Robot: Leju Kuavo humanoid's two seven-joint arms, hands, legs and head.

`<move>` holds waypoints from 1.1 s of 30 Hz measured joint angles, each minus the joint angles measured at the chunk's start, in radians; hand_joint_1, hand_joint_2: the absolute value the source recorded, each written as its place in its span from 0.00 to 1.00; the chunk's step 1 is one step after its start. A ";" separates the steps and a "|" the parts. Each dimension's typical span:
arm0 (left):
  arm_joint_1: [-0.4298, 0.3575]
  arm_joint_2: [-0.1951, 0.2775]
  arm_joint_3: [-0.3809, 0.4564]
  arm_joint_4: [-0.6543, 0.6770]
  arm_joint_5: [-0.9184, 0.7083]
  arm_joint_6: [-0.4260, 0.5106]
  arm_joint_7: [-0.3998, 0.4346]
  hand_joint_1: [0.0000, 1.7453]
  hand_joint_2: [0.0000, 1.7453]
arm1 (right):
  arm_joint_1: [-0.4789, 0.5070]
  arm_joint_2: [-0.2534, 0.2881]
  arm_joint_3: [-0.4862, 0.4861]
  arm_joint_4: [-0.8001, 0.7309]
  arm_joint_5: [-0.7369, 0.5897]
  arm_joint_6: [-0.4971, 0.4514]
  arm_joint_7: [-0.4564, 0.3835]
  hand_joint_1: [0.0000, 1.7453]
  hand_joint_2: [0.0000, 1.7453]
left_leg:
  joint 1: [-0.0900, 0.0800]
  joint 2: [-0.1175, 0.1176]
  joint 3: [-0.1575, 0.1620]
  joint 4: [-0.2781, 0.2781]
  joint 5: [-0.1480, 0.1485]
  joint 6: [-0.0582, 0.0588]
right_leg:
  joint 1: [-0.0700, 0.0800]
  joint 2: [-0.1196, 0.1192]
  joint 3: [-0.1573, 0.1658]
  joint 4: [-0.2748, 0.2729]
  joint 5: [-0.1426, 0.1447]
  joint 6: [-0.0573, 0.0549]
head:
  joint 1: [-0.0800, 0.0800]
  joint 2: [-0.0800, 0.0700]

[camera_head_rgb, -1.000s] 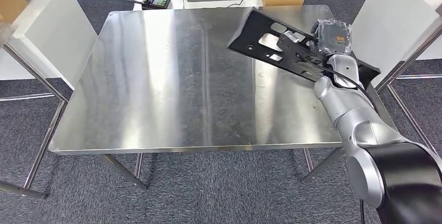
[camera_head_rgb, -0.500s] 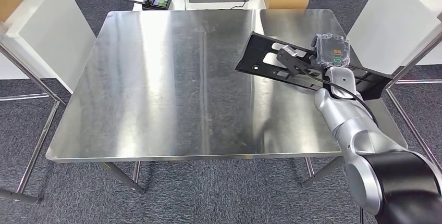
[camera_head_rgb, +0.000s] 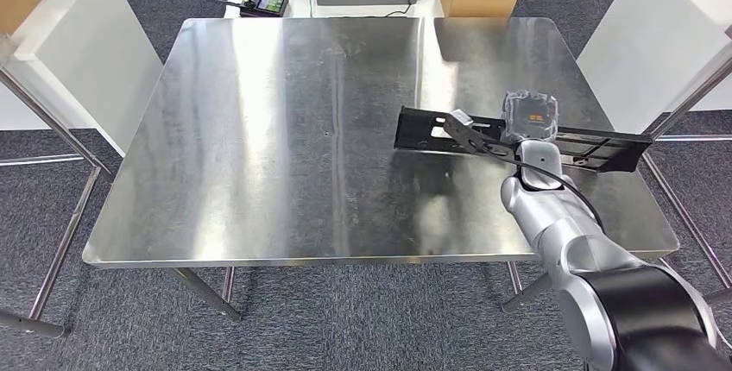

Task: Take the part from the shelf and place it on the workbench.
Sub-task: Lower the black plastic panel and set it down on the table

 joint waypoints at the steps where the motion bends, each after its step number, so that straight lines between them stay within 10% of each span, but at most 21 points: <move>1: 0.000 0.000 -0.004 0.000 -0.003 -0.005 0.000 0.00 0.00 | 0.003 0.007 0.003 0.002 0.010 0.000 0.006 1.00 1.00 | 0.000 0.001 0.000 0.000 0.000 0.000 | 0.000 0.000 0.000 0.000 0.000 0.000 | 0.000 0.000; 11: 0.001 0.000 -0.012 0.000 -0.007 -0.018 0.000 0.00 0.00 | 0.038 0.070 0.023 0.020 0.046 0.002 0.011 1.00 1.00 | 0.006 0.004 0.007 0.000 -0.002 0.001 | 0.000 0.002 0.003 0.000 0.000 0.000 | 0.000 0.000; 14: 0.002 0.000 -0.012 0.000 -0.006 -0.018 0.001 0.00 0.00 | 0.045 0.082 0.026 0.022 0.052 0.002 0.011 0.25 0.25 | 0.006 0.004 0.008 0.000 -0.003 0.001 | 0.000 0.003 0.004 0.000 0.000 0.000 | 0.000 0.000; 15: 0.002 0.000 -0.012 0.000 -0.006 -0.019 0.001 0.00 0.25 | 0.046 0.085 0.026 0.022 0.053 0.002 0.011 0.00 0.00 | 0.006 0.005 0.009 -0.001 -0.003 0.001 | 0.000 0.003 0.005 0.000 0.000 0.000 | 0.000 0.000; 18: 0.003 0.000 -0.012 0.000 -0.007 -0.026 0.008 0.00 1.00 | 0.049 0.091 0.026 0.022 0.054 0.002 0.010 0.00 0.00 | 0.006 0.006 0.012 -0.001 -0.003 0.000 | 0.000 0.005 0.007 0.000 -0.001 -0.001 | 0.000 0.000; 22: 0.003 0.000 -0.012 0.000 -0.009 -0.029 0.016 0.00 0.00 | 0.060 0.094 0.026 0.023 0.054 0.003 0.001 0.00 0.00 | 0.007 0.006 0.014 -0.001 -0.004 -0.001 | 0.000 0.004 0.009 0.000 -0.001 -0.001 | 0.000 0.000; 33: 0.006 0.000 -0.012 0.000 -0.010 -0.040 0.043 0.00 0.00 | 0.104 0.107 0.025 0.026 0.052 0.035 -0.007 0.00 0.00 | 0.006 0.004 0.012 -0.001 -0.004 0.000 | 0.000 0.003 0.009 0.000 -0.001 -0.001 | 0.000 0.000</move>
